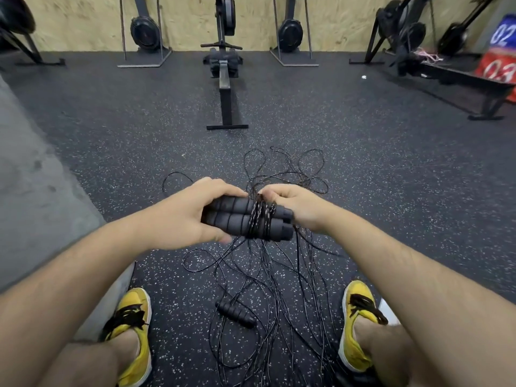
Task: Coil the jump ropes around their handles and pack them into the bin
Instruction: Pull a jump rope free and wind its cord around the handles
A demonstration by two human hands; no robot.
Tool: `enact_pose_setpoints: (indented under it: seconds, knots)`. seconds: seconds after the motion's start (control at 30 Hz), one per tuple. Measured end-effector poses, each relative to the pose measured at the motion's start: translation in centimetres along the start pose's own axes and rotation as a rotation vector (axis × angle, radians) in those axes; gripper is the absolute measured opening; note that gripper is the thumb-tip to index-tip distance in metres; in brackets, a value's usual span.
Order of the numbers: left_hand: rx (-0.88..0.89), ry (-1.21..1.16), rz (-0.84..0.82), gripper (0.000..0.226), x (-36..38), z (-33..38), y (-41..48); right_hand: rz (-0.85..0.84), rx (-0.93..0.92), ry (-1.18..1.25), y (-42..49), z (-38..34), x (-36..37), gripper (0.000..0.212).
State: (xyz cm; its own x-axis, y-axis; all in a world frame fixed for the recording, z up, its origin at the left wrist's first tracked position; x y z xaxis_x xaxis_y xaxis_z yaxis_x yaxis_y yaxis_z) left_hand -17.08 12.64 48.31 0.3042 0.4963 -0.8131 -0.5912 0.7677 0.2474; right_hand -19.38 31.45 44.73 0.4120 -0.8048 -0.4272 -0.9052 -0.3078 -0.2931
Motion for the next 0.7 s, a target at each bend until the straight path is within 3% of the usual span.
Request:
enact_pose_setpoints:
  seconds: [0.07,0.13,0.2,0.33,0.47,0.6,0.7]
  knots:
    - [-0.052,-0.196,0.099,0.073,-0.1,0.0,0.3,0.0,0.048,-0.014,0.0,0.4,0.7,0.021]
    - [-0.054,-0.222,0.225,0.073,-0.6,-0.1,0.6,-0.004,0.096,0.042,0.2,0.6,2.0,0.025]
    - [-0.065,0.001,0.332,0.073,-1.5,-0.3,0.9,0.013,0.14,0.076,0.1,0.3,3.3,0.027]
    - [-0.137,0.321,0.501,0.074,-3.6,-1.9,0.7,0.033,0.16,-0.25,-1.1,-0.4,5.9,0.031]
    - [-0.227,0.555,0.354,0.083,-3.7,-4.6,0.3,0.121,0.113,-0.553,-3.3,-2.2,6.1,0.028]
    - [-0.12,0.579,0.208,0.077,-1.9,-4.3,0.6,0.417,-0.091,-0.876,-4.8,-5.5,4.3,0.022]
    - [-0.025,0.504,0.077,0.073,-0.5,-3.3,0.8,0.593,-0.209,-0.986,-4.5,-6.9,1.8,0.026]
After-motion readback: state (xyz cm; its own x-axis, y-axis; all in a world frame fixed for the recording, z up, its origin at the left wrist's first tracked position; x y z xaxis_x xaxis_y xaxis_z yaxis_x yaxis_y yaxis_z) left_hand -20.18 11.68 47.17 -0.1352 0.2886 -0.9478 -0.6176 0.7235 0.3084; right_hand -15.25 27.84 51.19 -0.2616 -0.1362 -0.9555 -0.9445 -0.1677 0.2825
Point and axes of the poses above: each hand's wrist, its own y-axis towards the middle knuckle, its own x-axis out of the palm, z = x × y, the point moved 6 cm from there along y, towards the middle knuckle, and after that the axes turned 15 degrees about x, right-handed, at the moved point
